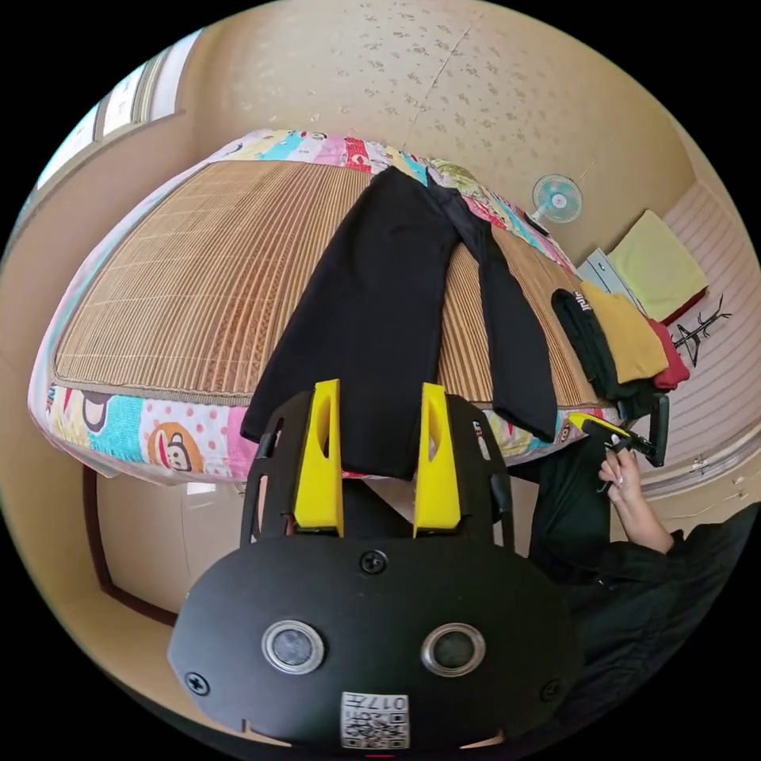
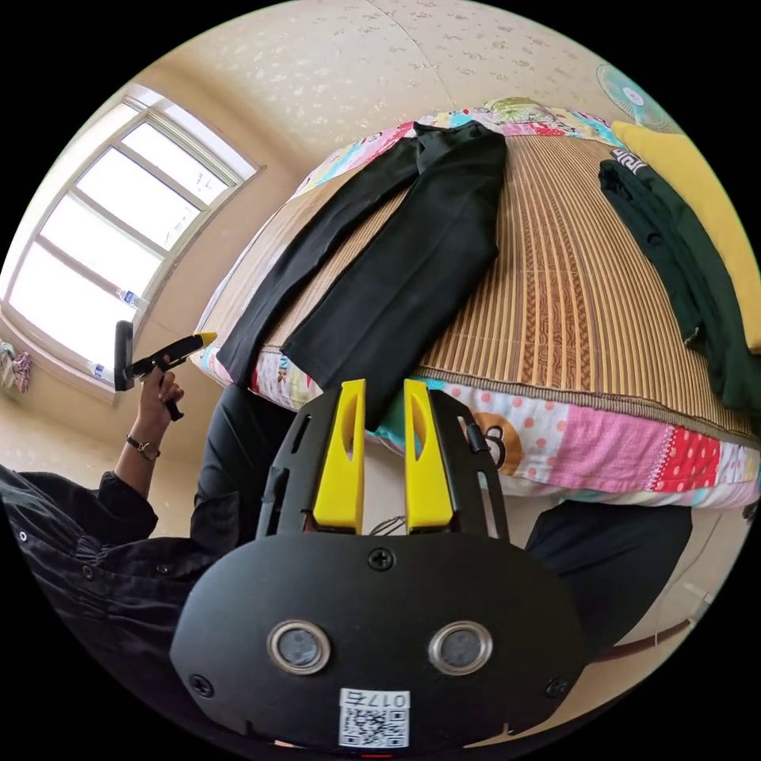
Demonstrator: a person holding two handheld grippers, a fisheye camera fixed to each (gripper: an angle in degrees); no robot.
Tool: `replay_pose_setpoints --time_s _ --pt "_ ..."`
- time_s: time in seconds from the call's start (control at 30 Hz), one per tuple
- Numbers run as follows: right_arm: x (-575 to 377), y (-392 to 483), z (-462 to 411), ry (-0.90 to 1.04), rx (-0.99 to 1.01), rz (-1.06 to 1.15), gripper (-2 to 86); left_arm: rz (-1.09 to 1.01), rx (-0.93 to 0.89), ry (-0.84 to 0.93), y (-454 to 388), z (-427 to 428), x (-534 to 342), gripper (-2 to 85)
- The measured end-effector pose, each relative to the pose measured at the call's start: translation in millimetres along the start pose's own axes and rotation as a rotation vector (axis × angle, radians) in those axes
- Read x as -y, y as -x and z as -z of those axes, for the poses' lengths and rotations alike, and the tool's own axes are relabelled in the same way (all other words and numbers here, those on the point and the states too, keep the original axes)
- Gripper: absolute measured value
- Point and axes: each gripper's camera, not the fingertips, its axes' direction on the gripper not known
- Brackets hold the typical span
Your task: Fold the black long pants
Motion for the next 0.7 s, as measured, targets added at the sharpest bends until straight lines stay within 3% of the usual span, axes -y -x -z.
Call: replay_pose_setpoints --time_s 0.1,0.23,0.47,0.57,0.7 --pt "3.7 5.4 -16.1 0.063 0.028 0.006 8.9 0.081 0.077 0.183 6.7 -62.2 23.7 11.4" --pt "-10.9 21.1 -19.7 0.061 0.041 0.033 9.1 0.141 0.176 0.134 -11.0 -63.3 28.9 6.6" --pt "-28.6 63.6 -25.4 0.051 0.004 0.207 11.3 0.070 -0.135 0.283 -37.2 -79.0 18.5 0.9" --pt "-21.7 83.9 -36.8 0.059 0.019 0.298 12.9 -0.008 -0.108 0.327 -61.6 -84.7 -2.7 -0.1" --pt "-19.5 112.5 -98.1 0.208 -0.214 0.487 11.6 0.011 -0.140 0.326 -53.1 -84.7 -23.1 -0.7"
